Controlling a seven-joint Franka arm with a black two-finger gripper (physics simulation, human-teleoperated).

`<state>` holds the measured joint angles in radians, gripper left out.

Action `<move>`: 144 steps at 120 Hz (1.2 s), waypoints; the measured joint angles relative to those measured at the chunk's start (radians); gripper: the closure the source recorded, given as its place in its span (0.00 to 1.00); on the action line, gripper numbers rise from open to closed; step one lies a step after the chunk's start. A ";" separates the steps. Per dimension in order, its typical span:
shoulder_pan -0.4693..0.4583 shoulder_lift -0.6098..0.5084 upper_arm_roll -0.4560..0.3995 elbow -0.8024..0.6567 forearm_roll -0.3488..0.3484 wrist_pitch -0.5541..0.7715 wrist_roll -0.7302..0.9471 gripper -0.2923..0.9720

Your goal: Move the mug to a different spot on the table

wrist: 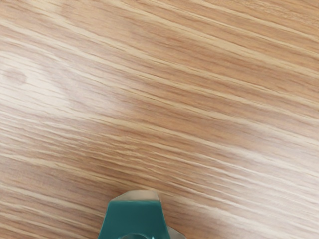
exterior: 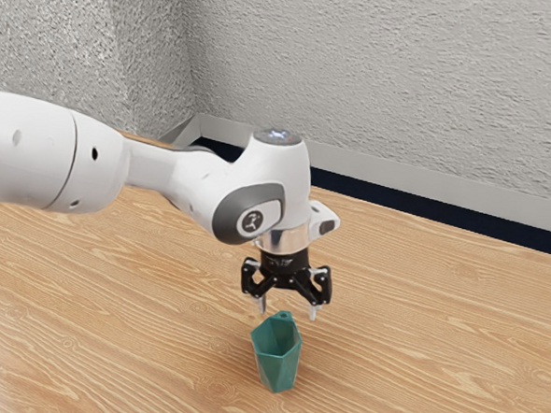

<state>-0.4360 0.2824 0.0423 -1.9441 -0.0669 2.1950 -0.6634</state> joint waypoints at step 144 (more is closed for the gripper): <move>0.065 0.077 -0.020 -0.037 -0.060 0.033 0.065 0.32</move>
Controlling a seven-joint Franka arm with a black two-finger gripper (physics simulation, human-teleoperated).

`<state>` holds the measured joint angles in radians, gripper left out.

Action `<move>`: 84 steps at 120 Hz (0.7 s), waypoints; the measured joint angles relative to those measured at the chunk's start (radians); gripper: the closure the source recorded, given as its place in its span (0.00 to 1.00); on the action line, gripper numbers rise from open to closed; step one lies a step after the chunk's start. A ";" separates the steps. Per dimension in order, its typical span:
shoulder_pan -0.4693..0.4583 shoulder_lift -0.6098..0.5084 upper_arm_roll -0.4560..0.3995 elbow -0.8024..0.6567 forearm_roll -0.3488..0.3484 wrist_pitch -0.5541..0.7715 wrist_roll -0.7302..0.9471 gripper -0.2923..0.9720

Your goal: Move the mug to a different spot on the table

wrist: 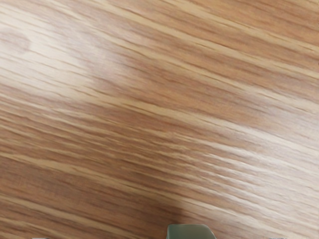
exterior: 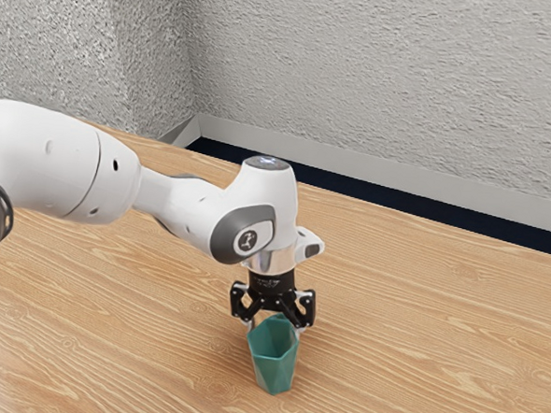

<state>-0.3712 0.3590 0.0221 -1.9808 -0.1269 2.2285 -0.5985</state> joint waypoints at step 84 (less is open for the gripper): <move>0.002 0.026 -0.015 0.079 0.006 -0.216 -0.036 0.62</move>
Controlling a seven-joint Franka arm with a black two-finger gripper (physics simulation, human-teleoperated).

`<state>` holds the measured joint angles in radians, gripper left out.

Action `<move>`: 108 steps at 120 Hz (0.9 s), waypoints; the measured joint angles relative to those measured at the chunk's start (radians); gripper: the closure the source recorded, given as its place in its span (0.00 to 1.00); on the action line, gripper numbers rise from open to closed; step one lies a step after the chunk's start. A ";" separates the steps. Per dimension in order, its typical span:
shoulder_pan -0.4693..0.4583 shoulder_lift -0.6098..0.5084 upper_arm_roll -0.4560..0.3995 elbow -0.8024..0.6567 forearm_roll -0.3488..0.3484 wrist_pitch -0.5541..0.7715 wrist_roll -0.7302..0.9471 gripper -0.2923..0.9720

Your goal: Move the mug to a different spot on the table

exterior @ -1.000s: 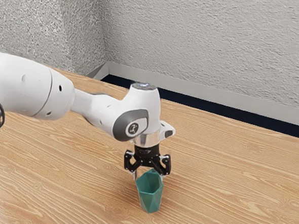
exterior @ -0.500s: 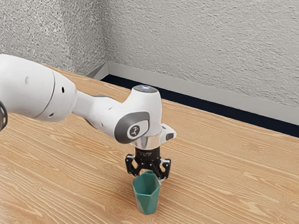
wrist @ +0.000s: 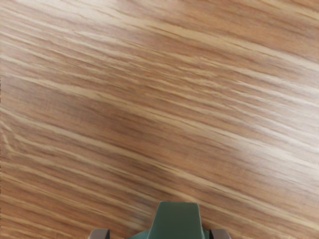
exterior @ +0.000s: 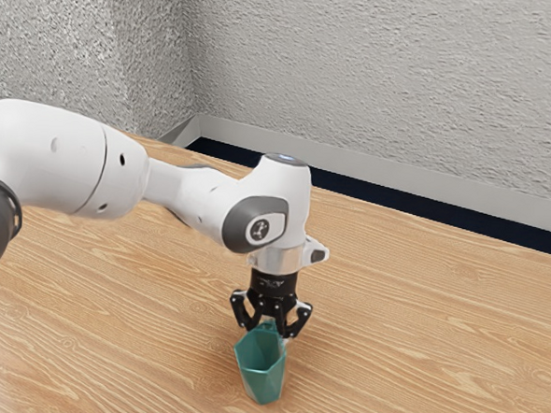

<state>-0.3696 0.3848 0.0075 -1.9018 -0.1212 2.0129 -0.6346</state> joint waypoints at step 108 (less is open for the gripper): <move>0.380 0.195 -0.292 0.327 0.057 -0.359 -0.147 0.80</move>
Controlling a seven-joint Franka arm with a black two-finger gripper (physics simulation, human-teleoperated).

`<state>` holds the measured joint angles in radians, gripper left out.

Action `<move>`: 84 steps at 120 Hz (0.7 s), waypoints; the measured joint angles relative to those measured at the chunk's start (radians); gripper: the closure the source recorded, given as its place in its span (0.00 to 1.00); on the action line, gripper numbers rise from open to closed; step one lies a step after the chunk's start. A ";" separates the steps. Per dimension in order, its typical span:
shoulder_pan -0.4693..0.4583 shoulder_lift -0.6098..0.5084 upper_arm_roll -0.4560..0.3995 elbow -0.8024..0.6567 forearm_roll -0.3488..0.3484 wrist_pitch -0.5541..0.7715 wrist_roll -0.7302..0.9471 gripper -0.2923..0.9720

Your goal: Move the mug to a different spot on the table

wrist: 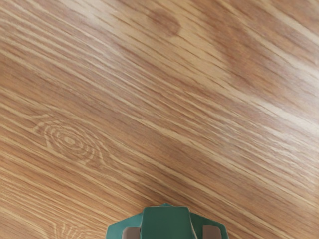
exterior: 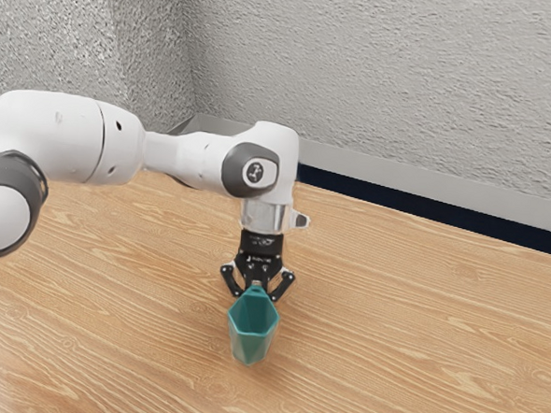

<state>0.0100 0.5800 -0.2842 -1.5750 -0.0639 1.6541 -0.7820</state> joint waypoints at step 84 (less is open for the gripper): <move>0.444 0.215 -0.386 0.241 0.376 -0.149 -0.054 0.84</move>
<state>0.4535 0.7947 -0.6699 -1.3335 0.3125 1.5049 -0.8361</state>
